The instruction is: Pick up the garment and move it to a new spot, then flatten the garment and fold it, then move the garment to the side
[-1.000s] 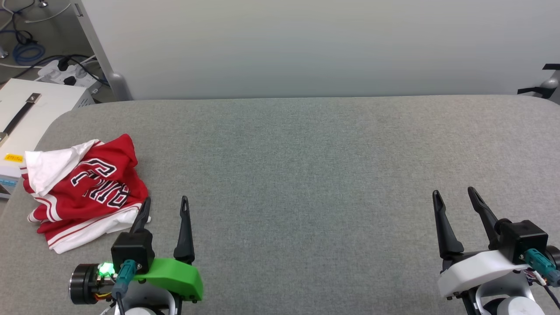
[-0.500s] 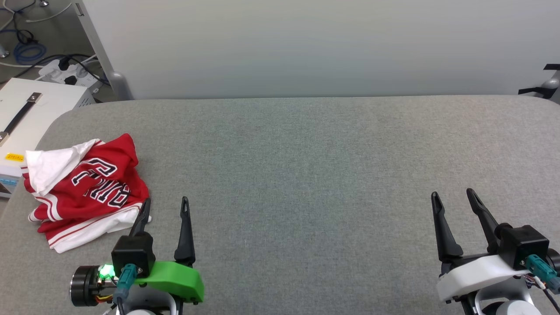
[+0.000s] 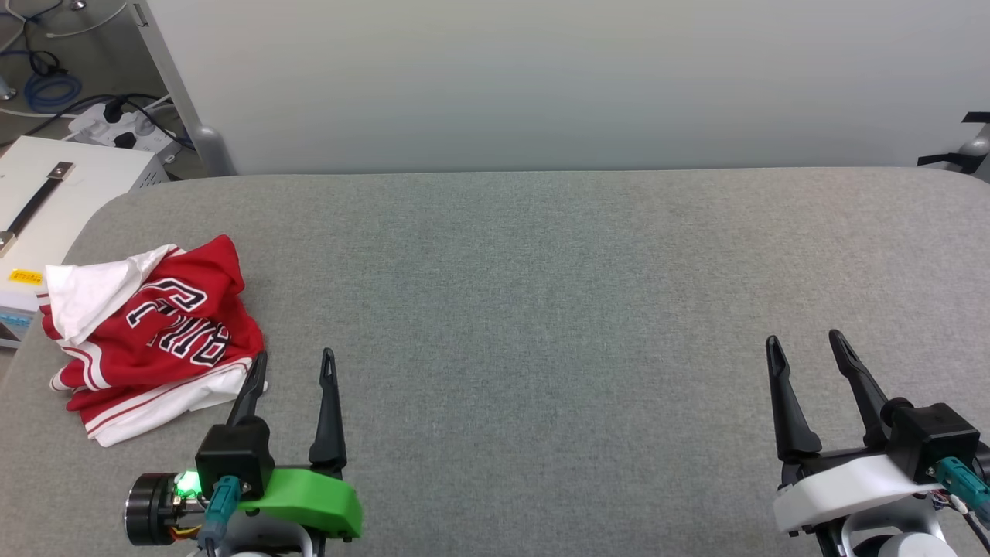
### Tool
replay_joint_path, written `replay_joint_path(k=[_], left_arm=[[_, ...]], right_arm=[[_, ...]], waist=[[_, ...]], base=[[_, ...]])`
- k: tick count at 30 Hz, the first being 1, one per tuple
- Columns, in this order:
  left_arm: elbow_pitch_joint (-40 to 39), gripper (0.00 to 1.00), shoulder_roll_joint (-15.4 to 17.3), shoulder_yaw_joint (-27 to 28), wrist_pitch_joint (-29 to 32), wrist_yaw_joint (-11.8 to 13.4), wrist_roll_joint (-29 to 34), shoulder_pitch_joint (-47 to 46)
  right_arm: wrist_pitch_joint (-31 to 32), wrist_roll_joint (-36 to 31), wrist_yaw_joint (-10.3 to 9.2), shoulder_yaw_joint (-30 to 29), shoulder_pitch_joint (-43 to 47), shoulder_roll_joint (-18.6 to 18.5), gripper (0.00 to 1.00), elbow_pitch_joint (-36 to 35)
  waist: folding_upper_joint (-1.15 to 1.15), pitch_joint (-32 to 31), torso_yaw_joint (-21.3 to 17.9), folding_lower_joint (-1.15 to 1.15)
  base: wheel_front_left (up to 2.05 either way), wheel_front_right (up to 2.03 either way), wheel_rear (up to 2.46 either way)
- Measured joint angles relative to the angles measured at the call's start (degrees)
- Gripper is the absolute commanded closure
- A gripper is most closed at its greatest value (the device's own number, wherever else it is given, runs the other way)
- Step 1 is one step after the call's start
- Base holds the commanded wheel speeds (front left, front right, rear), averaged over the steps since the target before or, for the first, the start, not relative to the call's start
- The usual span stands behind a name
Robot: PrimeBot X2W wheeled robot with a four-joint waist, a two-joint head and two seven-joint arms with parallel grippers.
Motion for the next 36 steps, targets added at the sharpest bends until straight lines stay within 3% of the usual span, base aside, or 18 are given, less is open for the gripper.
replay_joint_path(k=[36], left_arm=[[-0.37,0.00,-0.01,-1.30,-4.34,0.97,-0.52,1.72]], right_arm=[[-4.15,2.87,-0.01,0.33,2.55,-0.02,0.00,-0.88]], waist=[[0.00,-0.36,0.16,0.00]], base=[[0.00,0.00,0.00]])
